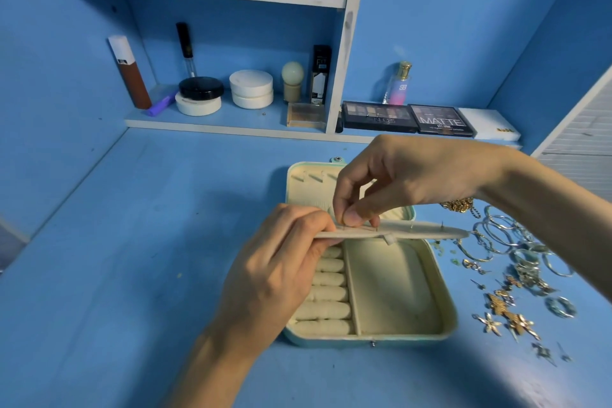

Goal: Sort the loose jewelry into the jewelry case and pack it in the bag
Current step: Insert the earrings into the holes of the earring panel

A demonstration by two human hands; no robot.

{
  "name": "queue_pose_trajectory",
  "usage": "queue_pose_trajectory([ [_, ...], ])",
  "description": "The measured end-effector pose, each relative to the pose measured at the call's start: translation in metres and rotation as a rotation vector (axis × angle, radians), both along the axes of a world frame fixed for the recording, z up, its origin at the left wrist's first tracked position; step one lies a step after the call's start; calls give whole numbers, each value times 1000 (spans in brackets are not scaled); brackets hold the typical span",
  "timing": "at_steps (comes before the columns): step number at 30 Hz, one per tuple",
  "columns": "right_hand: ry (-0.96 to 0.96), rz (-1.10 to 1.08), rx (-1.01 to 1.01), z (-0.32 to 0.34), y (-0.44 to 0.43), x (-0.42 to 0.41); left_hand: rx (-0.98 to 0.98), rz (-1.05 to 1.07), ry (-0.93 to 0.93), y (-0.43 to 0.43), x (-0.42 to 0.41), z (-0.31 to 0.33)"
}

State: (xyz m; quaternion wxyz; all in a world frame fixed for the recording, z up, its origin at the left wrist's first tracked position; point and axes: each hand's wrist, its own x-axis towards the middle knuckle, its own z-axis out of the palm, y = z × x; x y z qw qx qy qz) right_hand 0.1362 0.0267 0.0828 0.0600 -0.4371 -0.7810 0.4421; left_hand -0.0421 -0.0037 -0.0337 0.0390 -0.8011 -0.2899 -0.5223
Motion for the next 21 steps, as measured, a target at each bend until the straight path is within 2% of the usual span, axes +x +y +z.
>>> queue_pose_trajectory([
  [12,108,-5,12,-7,-1,6,-17,-20,-30,1,1,3],
  [21,25,77,-6,1,5,-1,-6,-15,-11,1,-1,1],
])
